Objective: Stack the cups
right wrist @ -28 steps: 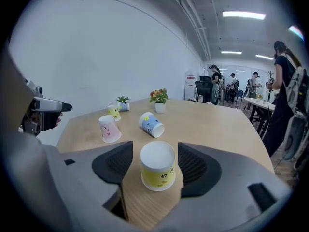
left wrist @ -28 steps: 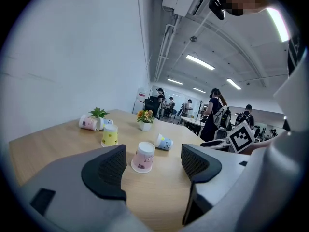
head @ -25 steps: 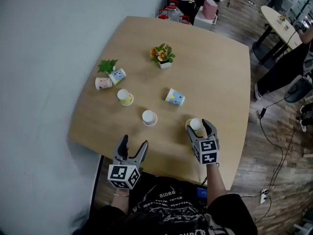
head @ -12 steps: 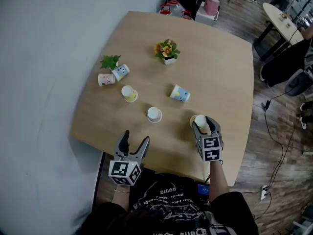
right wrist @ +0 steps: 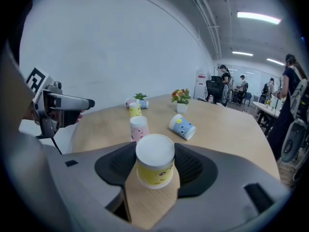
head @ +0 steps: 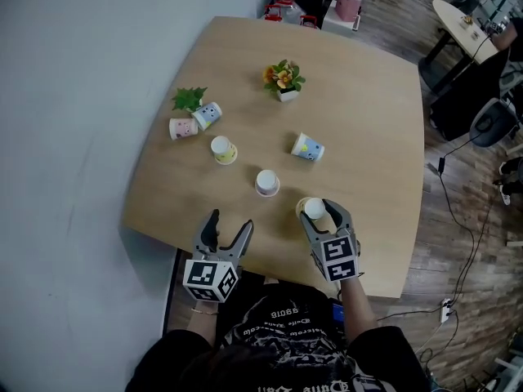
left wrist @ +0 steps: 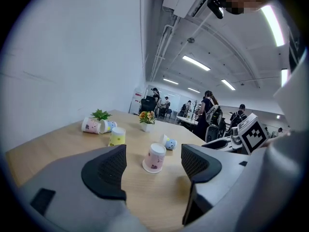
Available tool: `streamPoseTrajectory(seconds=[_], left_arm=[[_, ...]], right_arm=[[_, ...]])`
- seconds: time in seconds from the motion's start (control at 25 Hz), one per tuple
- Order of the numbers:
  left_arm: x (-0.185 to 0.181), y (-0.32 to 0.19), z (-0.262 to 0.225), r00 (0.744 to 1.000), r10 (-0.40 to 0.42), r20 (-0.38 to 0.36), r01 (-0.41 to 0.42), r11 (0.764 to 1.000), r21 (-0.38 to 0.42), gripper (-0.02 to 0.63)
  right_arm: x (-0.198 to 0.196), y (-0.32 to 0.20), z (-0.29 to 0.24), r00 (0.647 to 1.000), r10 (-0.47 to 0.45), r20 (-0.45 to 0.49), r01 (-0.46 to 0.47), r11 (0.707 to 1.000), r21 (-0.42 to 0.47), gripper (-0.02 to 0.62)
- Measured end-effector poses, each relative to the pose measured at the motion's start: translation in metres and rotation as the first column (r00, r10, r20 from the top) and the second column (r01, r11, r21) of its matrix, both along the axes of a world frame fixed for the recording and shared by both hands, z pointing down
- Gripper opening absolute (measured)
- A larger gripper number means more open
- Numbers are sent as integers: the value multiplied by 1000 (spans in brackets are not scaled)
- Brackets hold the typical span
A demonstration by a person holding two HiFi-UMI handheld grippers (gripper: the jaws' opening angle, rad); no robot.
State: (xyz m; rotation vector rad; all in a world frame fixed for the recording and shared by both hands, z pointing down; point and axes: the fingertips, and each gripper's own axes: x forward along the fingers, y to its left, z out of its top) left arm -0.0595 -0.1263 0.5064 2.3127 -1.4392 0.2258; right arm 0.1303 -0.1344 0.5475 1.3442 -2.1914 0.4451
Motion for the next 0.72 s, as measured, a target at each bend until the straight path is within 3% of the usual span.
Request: streamPoseTrajectory(seconds=[0.72], left_arm=[[-72, 15, -5, 999, 2, 40, -3, 999, 35, 365]], right_arm=[[-160, 24, 19, 979, -204, 7, 204, 979, -23, 256]])
